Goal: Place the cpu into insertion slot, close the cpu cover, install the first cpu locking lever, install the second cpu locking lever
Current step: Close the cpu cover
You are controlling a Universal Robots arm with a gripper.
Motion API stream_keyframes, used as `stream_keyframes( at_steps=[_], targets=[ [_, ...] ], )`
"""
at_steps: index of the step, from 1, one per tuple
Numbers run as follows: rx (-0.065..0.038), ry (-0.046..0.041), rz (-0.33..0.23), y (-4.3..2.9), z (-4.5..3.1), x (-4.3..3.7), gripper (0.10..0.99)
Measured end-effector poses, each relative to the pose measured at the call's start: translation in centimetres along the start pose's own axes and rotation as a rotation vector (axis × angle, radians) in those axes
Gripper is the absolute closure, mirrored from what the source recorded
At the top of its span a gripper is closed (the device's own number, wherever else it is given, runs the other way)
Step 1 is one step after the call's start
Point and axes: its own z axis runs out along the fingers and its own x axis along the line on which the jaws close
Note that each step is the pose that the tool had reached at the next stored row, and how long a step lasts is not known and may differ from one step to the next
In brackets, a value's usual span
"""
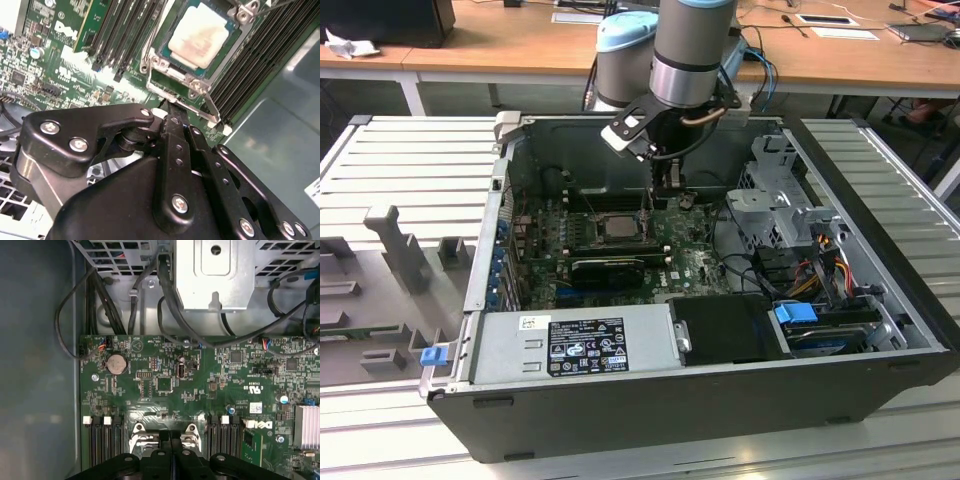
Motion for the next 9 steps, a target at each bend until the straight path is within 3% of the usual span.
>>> stream_keyframes(
  at_steps=[7, 9],
  targets=[
    [0.0, 0.0, 0.0, -1.68, 0.09, 0.0, 0.98],
    [0.0, -0.0001, 0.0, -2.13, 0.44, 0.0, 0.98]
  ],
)
